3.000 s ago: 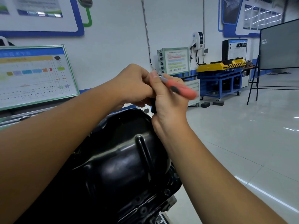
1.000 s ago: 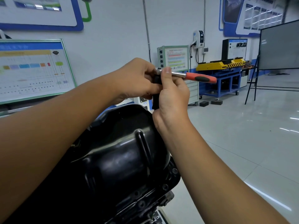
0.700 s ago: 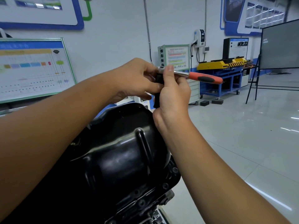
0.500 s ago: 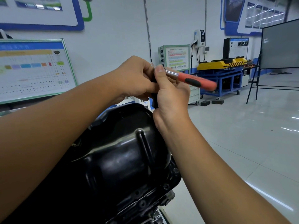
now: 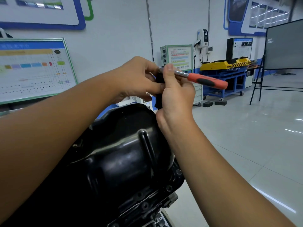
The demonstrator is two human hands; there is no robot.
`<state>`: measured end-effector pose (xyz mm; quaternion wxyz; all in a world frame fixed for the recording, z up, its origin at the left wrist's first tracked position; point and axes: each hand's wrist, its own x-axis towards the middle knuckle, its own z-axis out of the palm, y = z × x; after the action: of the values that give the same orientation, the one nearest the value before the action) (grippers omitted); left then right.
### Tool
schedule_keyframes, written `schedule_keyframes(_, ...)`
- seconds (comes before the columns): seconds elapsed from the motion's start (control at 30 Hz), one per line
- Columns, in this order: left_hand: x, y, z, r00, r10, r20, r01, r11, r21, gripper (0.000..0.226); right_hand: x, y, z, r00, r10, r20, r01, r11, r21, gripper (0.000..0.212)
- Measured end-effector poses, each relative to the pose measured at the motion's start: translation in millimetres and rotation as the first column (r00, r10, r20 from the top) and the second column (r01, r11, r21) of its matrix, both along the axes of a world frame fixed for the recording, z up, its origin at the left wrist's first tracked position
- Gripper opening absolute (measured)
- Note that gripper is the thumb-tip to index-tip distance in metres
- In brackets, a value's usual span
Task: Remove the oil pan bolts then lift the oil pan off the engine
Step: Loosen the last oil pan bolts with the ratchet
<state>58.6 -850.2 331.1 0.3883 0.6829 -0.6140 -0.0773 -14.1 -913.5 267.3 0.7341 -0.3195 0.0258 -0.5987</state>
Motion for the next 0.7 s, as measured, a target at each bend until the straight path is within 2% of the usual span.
schedule_keyframes(0.1,-0.8,-1.5,-1.2,0.999,-0.035,0.013,0.035,0.998,0.044,0.026,-1.2,-3.2,-0.1,1.0,0.015,-0.006,-0.015,1.0,0.008,0.016)
schedule_keyframes(0.17,-1.1,-2.5,-1.1,1.0,0.003,0.024,-0.003,1.0,0.009,0.022,-0.7,-4.8,-1.5,1.0,0.019,-0.002,-0.019,1.0,-0.014,0.007)
schedule_keyframes(0.2,-0.9,-2.3,-0.9,0.999,0.019,0.027,-0.018,1.0,-0.003,0.02,-0.7,-3.2,-1.8,1.0,0.02,-0.001,-0.02,1.0,-0.023,0.009)
schedule_keyframes(0.27,-0.4,-1.0,-0.5,0.999,0.029,0.022,-0.028,1.0,-0.011,0.018,-1.2,1.4,-1.5,1.0,0.011,0.008,-0.011,1.0,-0.029,0.028)
schedule_keyframes(0.3,-0.6,-0.4,-0.3,1.0,0.02,0.007,-0.02,1.0,-0.006,0.02,-1.5,2.5,-1.0,1.0,0.004,0.014,-0.004,1.0,-0.028,0.029)
schedule_keyframes(0.4,-4.7,0.5,-0.7,0.999,-0.021,-0.03,0.023,0.999,0.044,0.03,-0.5,-2.2,0.2,1.0,0.002,-0.009,-0.002,1.0,0.006,0.016)
schedule_keyframes(0.5,-6.3,0.2,-0.9,1.0,-0.008,-0.005,0.008,0.999,0.031,0.026,-0.7,-5.1,0.4,0.999,0.007,-0.036,-0.006,1.0,0.004,0.026)
schedule_keyframes(0.6,-4.7,-0.1,-1.0,0.999,0.045,0.006,-0.045,0.999,-0.006,0.02,-0.6,-1.2,-0.1,1.0,0.024,-0.008,-0.025,0.999,-0.029,0.015)
schedule_keyframes(0.67,-3.7,0.1,-0.9,0.998,0.057,0.009,-0.057,0.998,-0.028,0.017,-1.0,2.6,0.1,1.0,0.005,0.014,-0.005,1.0,-0.018,0.029)
schedule_keyframes(0.7,-4.5,0.6,-0.5,0.999,0.051,0.003,-0.051,0.998,-0.033,0.019,-0.6,3.1,0.4,1.0,-0.008,0.016,0.008,1.0,-0.013,0.028)
